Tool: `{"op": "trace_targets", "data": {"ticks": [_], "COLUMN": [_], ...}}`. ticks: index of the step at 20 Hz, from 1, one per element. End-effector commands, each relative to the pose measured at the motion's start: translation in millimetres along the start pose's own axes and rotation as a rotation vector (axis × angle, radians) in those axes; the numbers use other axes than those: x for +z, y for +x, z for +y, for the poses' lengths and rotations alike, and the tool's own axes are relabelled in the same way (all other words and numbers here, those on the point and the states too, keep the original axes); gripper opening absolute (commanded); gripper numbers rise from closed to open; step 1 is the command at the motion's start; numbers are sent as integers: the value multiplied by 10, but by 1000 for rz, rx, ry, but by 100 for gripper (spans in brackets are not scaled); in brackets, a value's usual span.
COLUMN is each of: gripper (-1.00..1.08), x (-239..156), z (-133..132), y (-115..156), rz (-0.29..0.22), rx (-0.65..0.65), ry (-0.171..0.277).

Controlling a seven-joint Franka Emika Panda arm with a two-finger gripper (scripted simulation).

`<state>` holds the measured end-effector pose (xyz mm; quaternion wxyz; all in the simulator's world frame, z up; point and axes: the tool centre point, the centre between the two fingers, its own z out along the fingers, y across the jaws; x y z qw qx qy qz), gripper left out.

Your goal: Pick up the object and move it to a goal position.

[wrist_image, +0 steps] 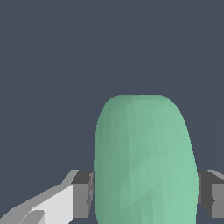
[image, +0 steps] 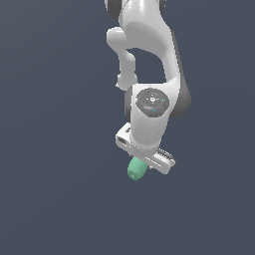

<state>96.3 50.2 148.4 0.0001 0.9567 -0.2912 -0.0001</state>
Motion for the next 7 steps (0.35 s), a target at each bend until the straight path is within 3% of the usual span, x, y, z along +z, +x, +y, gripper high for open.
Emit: {"op": "trace_targets", "data": {"ticks": [1, 7], "gripper": [-100, -100], "x": [-19, -28], "z": [-47, -78], "y": [21, 39], "rz": [0, 0], "rx": [0, 0], "ry": [0, 0]}}
